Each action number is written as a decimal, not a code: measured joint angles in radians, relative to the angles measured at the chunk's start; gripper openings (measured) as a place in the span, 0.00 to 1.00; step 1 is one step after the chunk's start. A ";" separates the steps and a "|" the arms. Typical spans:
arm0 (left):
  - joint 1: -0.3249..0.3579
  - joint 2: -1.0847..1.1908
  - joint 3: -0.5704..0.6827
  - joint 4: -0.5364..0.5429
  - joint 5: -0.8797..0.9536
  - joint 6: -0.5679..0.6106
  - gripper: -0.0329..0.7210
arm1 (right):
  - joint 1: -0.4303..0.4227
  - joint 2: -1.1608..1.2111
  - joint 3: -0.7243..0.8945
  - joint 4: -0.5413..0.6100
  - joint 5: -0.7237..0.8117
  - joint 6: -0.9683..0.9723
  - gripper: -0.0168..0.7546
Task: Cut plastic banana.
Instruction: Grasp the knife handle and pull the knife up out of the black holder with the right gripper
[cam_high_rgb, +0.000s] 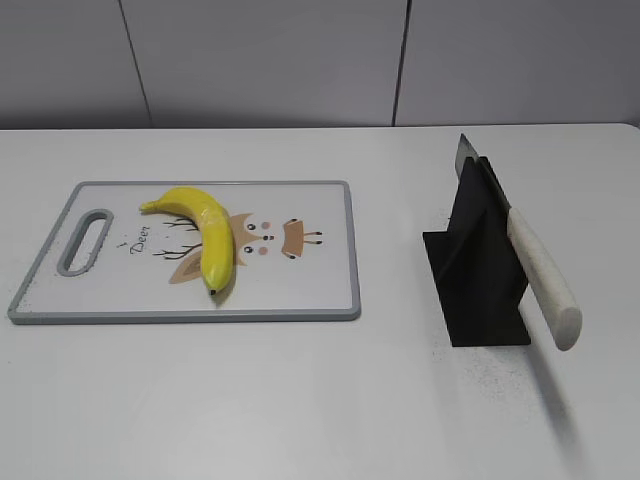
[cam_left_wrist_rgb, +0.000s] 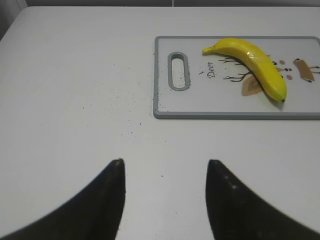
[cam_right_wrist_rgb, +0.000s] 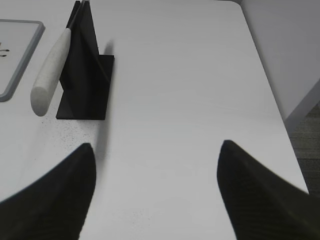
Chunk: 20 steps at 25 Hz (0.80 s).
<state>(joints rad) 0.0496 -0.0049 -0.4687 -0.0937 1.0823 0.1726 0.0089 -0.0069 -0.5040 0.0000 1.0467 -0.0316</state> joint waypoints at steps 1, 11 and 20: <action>0.000 0.000 0.000 0.000 0.000 0.000 0.72 | 0.000 0.000 0.000 0.000 0.000 0.000 0.76; 0.000 0.000 0.000 0.000 0.000 0.000 0.72 | 0.000 0.000 0.000 0.000 0.000 0.000 0.76; 0.000 0.000 0.000 0.000 0.000 0.000 0.72 | 0.000 0.000 0.000 0.000 0.000 0.000 0.76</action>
<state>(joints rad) 0.0496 -0.0049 -0.4687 -0.0937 1.0823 0.1726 0.0089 -0.0069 -0.5040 0.0000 1.0467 -0.0316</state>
